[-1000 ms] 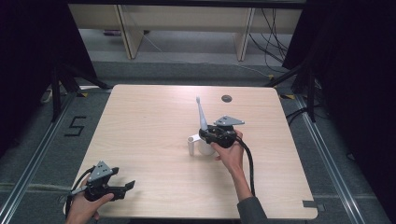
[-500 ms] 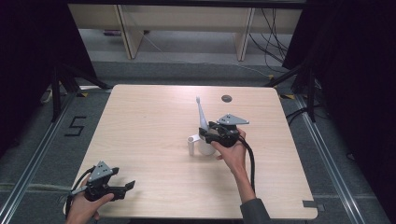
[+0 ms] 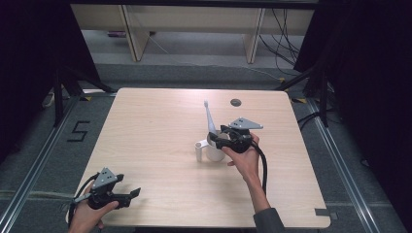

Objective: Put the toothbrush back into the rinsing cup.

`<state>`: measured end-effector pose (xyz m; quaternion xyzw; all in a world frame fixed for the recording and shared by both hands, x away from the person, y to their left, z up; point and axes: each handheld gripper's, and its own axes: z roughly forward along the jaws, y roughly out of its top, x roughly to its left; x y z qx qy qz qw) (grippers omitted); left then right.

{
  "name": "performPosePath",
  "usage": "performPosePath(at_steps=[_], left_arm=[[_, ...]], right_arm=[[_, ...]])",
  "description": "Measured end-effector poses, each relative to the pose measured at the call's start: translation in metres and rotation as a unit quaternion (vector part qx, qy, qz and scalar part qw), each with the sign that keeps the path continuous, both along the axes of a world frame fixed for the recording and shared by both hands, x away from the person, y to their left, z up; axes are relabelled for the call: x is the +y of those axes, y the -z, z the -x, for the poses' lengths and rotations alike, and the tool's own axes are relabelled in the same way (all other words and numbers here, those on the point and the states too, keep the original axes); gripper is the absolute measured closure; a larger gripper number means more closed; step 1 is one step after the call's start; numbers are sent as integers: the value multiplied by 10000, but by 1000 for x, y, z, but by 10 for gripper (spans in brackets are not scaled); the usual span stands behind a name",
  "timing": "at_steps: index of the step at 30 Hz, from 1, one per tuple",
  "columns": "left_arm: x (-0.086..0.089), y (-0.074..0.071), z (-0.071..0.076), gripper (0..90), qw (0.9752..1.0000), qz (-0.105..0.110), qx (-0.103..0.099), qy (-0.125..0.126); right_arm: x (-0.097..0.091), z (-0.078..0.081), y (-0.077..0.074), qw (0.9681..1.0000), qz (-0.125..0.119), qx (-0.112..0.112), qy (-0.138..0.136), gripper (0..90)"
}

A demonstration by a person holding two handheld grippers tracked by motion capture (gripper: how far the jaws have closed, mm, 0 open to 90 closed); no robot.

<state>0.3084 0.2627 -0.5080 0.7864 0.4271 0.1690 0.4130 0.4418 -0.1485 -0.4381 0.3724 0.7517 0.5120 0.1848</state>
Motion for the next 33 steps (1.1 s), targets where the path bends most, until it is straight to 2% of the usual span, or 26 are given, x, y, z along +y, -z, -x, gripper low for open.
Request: performPosePath(at_steps=[1,2,3,4,5,6,7,8,10,11,13,14,15,16,18,19,20,21,22,23,25,27,28,30,32,33], left_arm=[[0,0,0,148,10000,0,-3,0],[0,0,0,148,10000,-1,-2,2],[0,0,0,148,10000,-2,-1,2],[0,0,0,148,10000,0,-2,1],[0,0,0,148,10000,-1,-3,1],[0,0,0,148,10000,-6,-3,0],[0,0,0,148,10000,-4,-2,-2],[0,0,0,148,10000,-3,-1,-2],[0,0,0,148,10000,23,-6,-20],[0,0,0,148,10000,-2,0,-4],[0,0,0,148,10000,-2,3,-4],[0,0,0,148,10000,2,0,-2],[0,0,0,148,10000,4,-2,0],[0,0,0,148,10000,2,-2,3],[1,-1,0,148,10000,-57,-14,2],[-1,0,1,148,10000,67,-19,-24],[-1,0,1,148,10000,77,-24,-19],[-1,0,1,148,10000,71,-21,-17],[-1,0,0,148,10000,74,-15,-13],[0,0,0,148,10000,0,1,24],[-1,0,0,148,10000,3,16,28],[-2,1,1,148,10000,74,-38,-5],[-2,1,1,148,9999,94,-41,-16],[-1,0,1,148,10000,-6,22,7],[-2,1,0,148,10000,41,-29,15],[-2,1,0,148,10000,50,-30,11]], right_arm=[[0,1,-1,10000,29,26,23,417],[-1,1,-2,9999,85,-60,45,408],[-2,3,-3,10000,66,3,19,403],[-2,2,-3,9999,87,-105,-7,397],[-1,5,-4,10000,1,-12,79,393],[-3,5,-5,10000,47,61,56,390],[-3,6,-5,10000,2,23,57,386],[-4,7,-6,10000,76,-21,48,384],[-4,9,-7,9999,-2,61,89,380],[-5,8,-6,10000,-5,3,56,376],[-6,10,-7,9999,71,-28,94,371],[-5,12,-7,10000,-31,45,83,371],[-5,11,-7,10000,-11,5,73,368],[-6,12,-8,9999,28,85,111,364],[-6,12,-8,10000,45,13,84,360],[-6,11,-7,10000,59,-11,15,356],[-5,13,-8,9999,70,52,60,352],[-5,12,-7,10000,41,9,30,351],[-7,11,-8,9998,170,-117,50,350],[-8,13,-9,9998,151,-70,58,347],[-9,15,-9,10000,11,27,93,344],[-13,15,-9,10000,82,-44,4,343],[-15,16,-10,9999,122,-23,43,341],[-17,16,-9,9999,118,-65,-13,338],[-18,19,-9,9998,46,142,121,338],[-20,18,-9,9999,73,71,40,338]])
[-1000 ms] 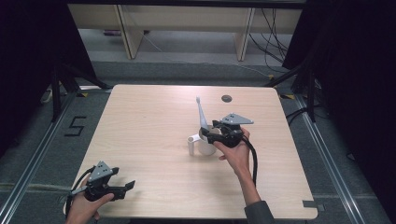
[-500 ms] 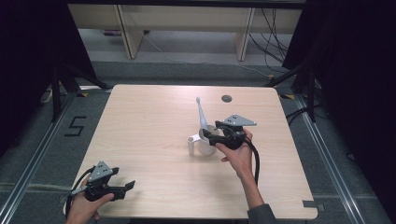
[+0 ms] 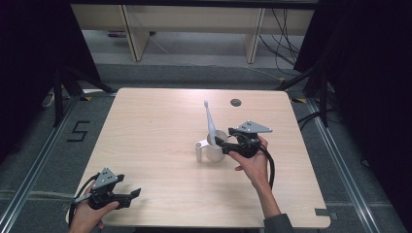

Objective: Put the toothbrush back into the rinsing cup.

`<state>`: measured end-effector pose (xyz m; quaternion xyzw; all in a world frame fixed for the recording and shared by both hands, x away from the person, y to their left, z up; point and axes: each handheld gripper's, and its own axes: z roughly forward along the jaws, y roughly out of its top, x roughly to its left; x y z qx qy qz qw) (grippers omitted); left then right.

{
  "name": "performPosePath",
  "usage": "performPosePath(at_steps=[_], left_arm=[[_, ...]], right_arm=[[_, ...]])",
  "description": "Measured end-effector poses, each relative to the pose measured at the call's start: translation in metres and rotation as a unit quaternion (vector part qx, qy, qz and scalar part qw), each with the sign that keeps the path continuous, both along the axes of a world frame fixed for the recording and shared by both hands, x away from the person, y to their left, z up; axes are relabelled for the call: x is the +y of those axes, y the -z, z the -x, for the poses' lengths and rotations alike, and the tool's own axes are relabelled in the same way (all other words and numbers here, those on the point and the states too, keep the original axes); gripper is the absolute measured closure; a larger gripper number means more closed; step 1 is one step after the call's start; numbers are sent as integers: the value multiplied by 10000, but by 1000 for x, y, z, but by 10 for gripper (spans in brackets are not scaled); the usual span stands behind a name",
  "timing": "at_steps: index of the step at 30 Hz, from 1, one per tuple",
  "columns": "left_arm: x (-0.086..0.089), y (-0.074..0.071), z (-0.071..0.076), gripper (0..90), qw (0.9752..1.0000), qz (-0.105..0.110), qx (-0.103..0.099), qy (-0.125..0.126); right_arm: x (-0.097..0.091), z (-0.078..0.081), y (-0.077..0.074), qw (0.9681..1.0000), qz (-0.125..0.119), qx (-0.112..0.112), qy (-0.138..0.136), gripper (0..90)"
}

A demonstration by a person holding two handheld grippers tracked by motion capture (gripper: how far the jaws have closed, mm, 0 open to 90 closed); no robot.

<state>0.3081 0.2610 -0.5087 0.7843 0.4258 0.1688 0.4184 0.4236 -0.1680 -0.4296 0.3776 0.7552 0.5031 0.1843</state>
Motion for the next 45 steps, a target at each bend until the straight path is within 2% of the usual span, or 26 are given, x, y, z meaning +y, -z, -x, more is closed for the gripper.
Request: performPosePath(at_steps=[3,5,6,8,10,11,12,15,17,18,20,21,23,25,27,30,31,33,35,37,38,39,41,43,44,45], left_arm=[[1,-1,0,148,10000,-22,52,6],[1,-1,0,148,10000,-15,41,-4],[1,-1,0,148,10000,-22,35,3],[2,-1,0,148,10000,-33,33,12],[1,-1,0,148,10000,18,11,-31],[1,-1,0,148,10000,34,12,-16],[2,-1,0,148,10000,-95,23,-1],[0,0,0,148,10000,24,34,-11],[0,0,0,148,10000,64,-26,-36],[0,-1,0,148,10000,60,-4,-18],[1,-1,0,148,10000,31,21,-22],[0,-1,0,148,10000,33,18,-20],[1,-1,0,148,10000,0,3,0],[0,0,0,148,10000,64,0,-25],[1,-1,0,148,10000,-11,38,5],[0,0,0,148,10000,53,-17,-45],[0,0,0,148,10000,52,-21,-42],[0,0,1,148,10000,39,20,-48],[0,0,0,148,10000,30,22,-26],[0,0,0,148,10000,42,11,-30],[1,-1,0,148,10000,-45,63,7],[0,-1,1,148,10000,9,48,-52],[0,-1,1,148,10000,26,26,-49],[0,-1,1,148,10000,-46,40,-17],[0,-1,0,148,10000,-11,-10,-6],[0,0,0,148,10000,42,-10,-44]], right_arm=[[0,1,2,9999,-84,83,49,333],[-1,2,1,9999,-49,130,56,327],[-2,2,1,10000,42,53,32,327],[-2,1,2,10000,10,-46,-18,324],[-1,4,2,9999,-25,129,43,315],[-2,3,3,10000,5,70,-9,310],[-2,3,3,10000,11,84,9,307],[-1,5,2,9999,15,155,34,284],[-3,5,2,9999,107,33,31,270],[-3,7,1,9998,64,139,103,260],[-3,8,2,9999,20,111,82,245],[-3,8,2,9999,90,119,32,240],[-4,11,2,9996,-7,235,135,231],[-7,12,2,9998,32,167,123,230],[-10,13,1,9998,51,110,159,226],[-13,16,2,9997,26,168,172,222],[-15,15,3,9999,97,61,118,222],[-15,20,3,9994,27,284,191,221],[-18,20,4,9996,164,76,195,219],[-21,22,3,9995,240,105,182,219],[-21,23,3,9996,185,138,187,218],[-22,23,4,9997,158,122,130,216],[-24,26,4,9994,248,82,217,212],[-24,30,5,9992,115,300,238,210],[-26,29,5,9995,236,107,181,208],[-26,31,5,9996,132,195,182,206]])
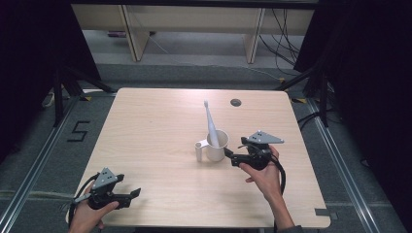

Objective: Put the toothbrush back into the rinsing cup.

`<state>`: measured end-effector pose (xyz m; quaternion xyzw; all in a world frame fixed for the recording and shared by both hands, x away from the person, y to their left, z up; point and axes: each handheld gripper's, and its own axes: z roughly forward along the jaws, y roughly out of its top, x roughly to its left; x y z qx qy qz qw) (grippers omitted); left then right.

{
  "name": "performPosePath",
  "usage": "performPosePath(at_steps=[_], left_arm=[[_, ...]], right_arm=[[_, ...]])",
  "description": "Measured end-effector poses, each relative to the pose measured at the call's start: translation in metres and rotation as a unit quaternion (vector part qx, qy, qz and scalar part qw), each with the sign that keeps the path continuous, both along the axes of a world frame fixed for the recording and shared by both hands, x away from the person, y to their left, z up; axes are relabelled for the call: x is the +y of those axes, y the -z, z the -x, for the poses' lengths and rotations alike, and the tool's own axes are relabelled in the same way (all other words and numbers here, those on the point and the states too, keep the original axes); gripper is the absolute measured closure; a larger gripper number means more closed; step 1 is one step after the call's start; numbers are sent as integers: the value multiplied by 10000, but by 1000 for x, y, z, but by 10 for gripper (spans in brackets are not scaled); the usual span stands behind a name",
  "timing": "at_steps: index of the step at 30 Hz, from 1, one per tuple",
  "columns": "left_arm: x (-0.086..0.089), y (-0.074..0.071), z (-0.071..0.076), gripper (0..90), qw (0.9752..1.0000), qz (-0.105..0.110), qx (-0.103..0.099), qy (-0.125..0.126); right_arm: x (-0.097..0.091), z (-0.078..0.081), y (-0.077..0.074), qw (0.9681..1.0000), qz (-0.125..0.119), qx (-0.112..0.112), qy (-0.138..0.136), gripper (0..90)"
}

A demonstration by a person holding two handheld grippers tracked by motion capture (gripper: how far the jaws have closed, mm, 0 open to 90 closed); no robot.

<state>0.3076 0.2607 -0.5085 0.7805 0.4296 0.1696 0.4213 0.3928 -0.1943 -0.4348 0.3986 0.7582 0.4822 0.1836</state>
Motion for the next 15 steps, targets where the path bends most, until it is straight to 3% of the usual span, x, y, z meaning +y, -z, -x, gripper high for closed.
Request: performPosePath(at_steps=[1,2,4,5,6,8,9,11,12,14,15], left_arm=[[0,0,0,148,10000,-5,31,3],[0,0,0,148,10000,-42,44,33],[1,-1,0,148,9999,-91,52,35],[1,-1,0,148,10000,-63,30,36],[1,-1,0,148,10000,-59,39,42],[1,-1,0,148,9999,-83,48,30],[1,-1,0,148,10000,-72,42,26],[0,0,0,148,10000,-21,1,24],[1,0,0,148,10000,-51,7,40],[1,-1,1,148,9999,-84,53,26],[1,-1,0,148,9999,-73,43,53]], right_arm=[[0,3,-1,9999,-28,67,88,201],[-2,1,1,10000,-25,-75,5,195],[-3,5,1,9999,-141,24,85,183],[-5,4,1,10000,-52,-34,18,174],[-5,6,2,9999,-134,65,71,173],[-6,6,3,10000,-55,-45,49,171],[-5,8,3,9999,-128,20,43,169],[-6,9,3,10000,-35,19,32,166],[-5,9,3,10000,-94,-25,-16,166],[-7,10,3,9998,37,-198,-11,166],[-5,12,4,9999,-18,-164,19,166]])
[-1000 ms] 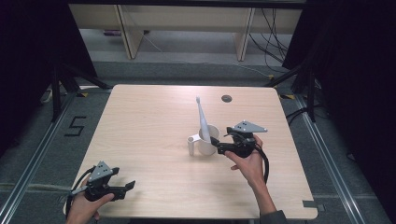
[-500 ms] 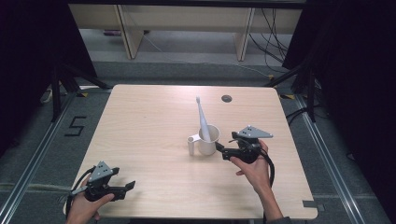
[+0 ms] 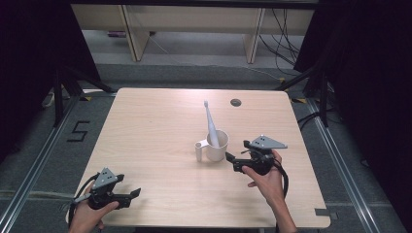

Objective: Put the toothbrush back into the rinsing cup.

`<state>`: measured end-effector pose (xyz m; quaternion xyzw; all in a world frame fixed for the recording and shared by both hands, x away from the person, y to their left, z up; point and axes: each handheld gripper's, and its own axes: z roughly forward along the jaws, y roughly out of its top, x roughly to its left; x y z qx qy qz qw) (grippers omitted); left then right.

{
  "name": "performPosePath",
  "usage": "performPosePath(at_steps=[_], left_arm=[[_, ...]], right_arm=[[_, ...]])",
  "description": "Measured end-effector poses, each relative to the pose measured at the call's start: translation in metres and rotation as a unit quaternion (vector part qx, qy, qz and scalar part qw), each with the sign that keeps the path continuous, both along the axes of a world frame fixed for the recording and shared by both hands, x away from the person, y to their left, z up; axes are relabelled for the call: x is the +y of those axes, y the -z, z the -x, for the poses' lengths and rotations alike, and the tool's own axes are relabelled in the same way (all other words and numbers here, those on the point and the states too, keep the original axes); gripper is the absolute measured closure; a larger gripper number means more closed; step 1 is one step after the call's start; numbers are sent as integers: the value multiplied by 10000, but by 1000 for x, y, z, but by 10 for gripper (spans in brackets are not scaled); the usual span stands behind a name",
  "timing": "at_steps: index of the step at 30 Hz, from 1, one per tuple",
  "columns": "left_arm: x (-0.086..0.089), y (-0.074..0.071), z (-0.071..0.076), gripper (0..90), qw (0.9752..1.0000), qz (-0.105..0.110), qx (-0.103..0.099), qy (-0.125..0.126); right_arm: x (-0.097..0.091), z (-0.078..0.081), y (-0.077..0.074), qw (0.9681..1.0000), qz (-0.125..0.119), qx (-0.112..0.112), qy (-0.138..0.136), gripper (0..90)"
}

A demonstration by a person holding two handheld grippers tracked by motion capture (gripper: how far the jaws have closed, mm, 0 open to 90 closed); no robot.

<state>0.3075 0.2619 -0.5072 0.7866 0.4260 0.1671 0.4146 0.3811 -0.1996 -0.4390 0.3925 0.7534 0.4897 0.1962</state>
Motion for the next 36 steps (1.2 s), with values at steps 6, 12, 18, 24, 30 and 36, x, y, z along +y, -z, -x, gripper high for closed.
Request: performPosePath(at_steps=[6,12,18,24,30,36], left_arm=[[-1,0,0,148,10000,-20,-5,-3],[-1,2,0,148,10000,-29,4,18],[-1,1,0,148,10000,-30,-5,28],[-1,1,0,148,10000,-23,-4,1],[0,0,1,148,10000,-50,6,-6],[-1,0,0,148,10000,-15,12,-1]], right_arm=[[-1,6,3,9999,0,58,-97,167],[-4,12,7,9999,77,107,-112,168],[-9,19,10,9999,11,84,-136,170],[-10,25,12,9998,-13,96,-190,170],[-11,31,13,9996,18,89,-256,169],[-10,38,16,9995,-9,236,-189,165]])
